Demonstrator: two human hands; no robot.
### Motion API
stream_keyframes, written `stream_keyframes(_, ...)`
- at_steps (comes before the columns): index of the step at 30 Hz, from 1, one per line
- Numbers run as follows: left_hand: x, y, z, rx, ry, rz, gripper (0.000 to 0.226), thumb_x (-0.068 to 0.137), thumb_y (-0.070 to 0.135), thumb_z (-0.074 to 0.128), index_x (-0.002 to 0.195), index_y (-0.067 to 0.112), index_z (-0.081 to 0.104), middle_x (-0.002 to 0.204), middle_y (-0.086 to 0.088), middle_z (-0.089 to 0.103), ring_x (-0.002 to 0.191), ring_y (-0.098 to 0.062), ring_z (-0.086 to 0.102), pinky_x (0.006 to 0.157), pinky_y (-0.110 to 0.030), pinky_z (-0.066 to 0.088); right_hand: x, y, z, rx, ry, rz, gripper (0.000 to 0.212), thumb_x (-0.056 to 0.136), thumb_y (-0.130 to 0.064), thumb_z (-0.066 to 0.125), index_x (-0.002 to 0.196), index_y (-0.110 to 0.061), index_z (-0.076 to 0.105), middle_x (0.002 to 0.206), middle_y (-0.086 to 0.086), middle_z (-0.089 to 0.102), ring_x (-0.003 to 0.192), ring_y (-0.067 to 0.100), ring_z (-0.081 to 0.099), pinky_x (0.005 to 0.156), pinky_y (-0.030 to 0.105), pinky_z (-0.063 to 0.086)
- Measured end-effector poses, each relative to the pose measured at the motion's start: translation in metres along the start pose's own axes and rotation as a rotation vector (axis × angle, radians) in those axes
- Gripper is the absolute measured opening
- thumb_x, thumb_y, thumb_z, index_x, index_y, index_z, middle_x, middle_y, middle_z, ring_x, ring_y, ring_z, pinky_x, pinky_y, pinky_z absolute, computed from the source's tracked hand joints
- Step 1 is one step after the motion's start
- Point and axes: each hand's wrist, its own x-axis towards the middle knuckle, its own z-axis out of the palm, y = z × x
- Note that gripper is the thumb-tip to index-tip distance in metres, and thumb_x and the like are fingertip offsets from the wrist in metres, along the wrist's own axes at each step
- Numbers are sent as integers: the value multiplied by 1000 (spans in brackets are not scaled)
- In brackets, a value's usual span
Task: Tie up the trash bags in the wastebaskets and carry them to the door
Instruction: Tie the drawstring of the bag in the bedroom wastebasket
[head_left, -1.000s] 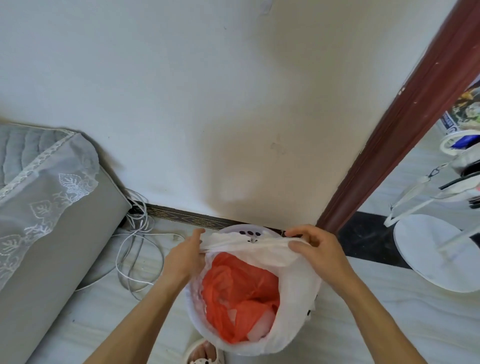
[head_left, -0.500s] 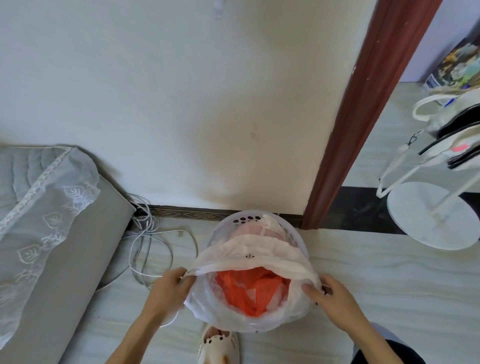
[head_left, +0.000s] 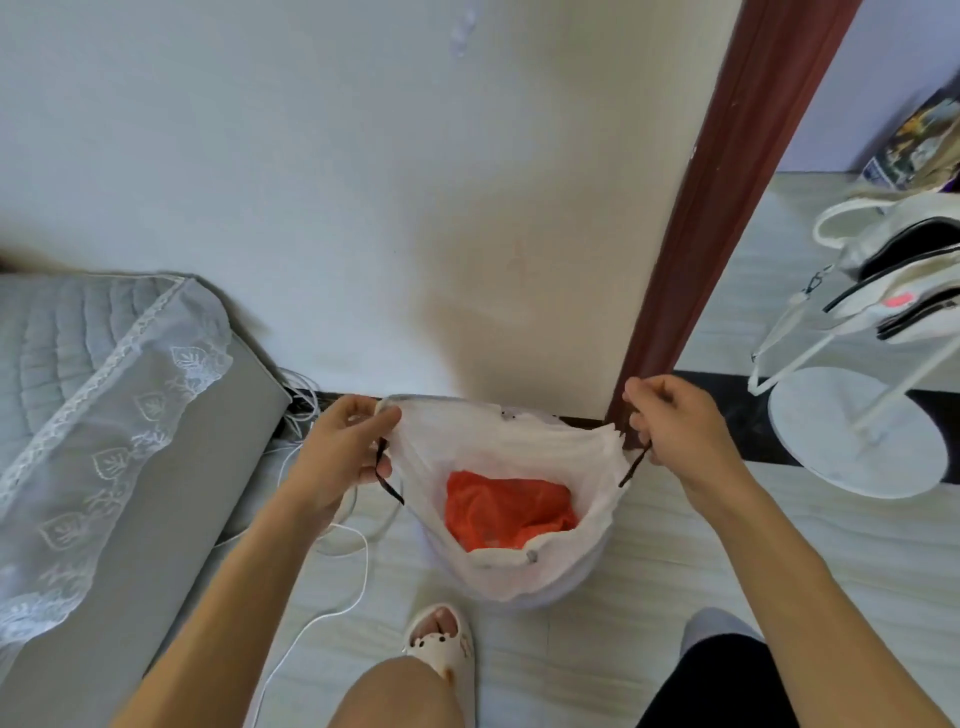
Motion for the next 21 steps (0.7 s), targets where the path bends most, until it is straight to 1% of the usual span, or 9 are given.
stream_keyframes(2,-3,6,1,-144,46,-11,23,90,11,66,108,16,52,92,-5,61,54,-15,55,60,-29,49,1,-10,-4,101,18,9,14,90,-28,65,101,-21,60,75,-3,63,70,11,58,65,28,47)
stream_keyframes(5,-10,7,3,-338,60,62,62,81,-6,68,130,24,46,114,-8,60,77,-20,60,74,-35,49,-11,4,-7,287,3,36,40,87,-15,72,120,-27,52,90,-4,70,86,12,66,81,35,54)
stream_keyframes(8,-17,17,6,-335,8,156,57,83,-10,65,127,24,56,120,-8,60,82,-21,59,79,-34,48,-30,24,-7,380,4,57,50,87,-2,68,126,-29,50,106,2,69,91,19,70,83,39,57)
stream_keyframes(11,-18,43,7,-145,-5,292,50,76,7,74,119,31,63,115,-3,67,83,-22,62,78,-35,50,-35,13,-14,431,35,25,38,93,4,58,118,-24,57,104,7,68,68,19,66,78,42,58)
stream_keyframes(13,-17,58,11,3,11,329,45,80,13,74,118,35,60,112,0,69,85,-25,68,78,-38,55,-28,-5,-19,428,28,-35,34,94,3,57,116,-23,59,99,4,71,63,16,62,73,37,55)
stream_keyframes(15,-15,63,18,268,16,343,43,87,22,69,122,40,52,114,4,67,88,-23,68,82,-41,54,-22,-19,-20,415,-12,-61,30,93,-4,61,116,-23,58,98,2,73,66,14,64,71,35,54)
stream_keyframes(18,-20,57,26,1077,-40,315,55,93,46,53,143,40,30,139,1,50,117,-19,56,97,-41,46,-21,-21,-16,339,-84,-44,31,93,-10,64,120,-25,56,106,0,73,83,18,73,76,35,53)
stream_keyframes(20,-36,50,43,1588,0,350,65,94,56,43,151,36,18,158,-6,26,144,-32,24,114,-50,28,-27,-12,-15,355,-92,-34,32,93,-5,62,120,-22,57,107,2,74,87,21,74,77,32,52)
stream_keyframes(21,-48,47,57,1723,-4,428,66,94,58,41,151,34,19,162,-6,14,149,-33,8,118,-54,14,-30,-7,-15,364,-87,-29,32,93,-3,61,119,-20,58,106,3,74,87,22,74,78,32,52)
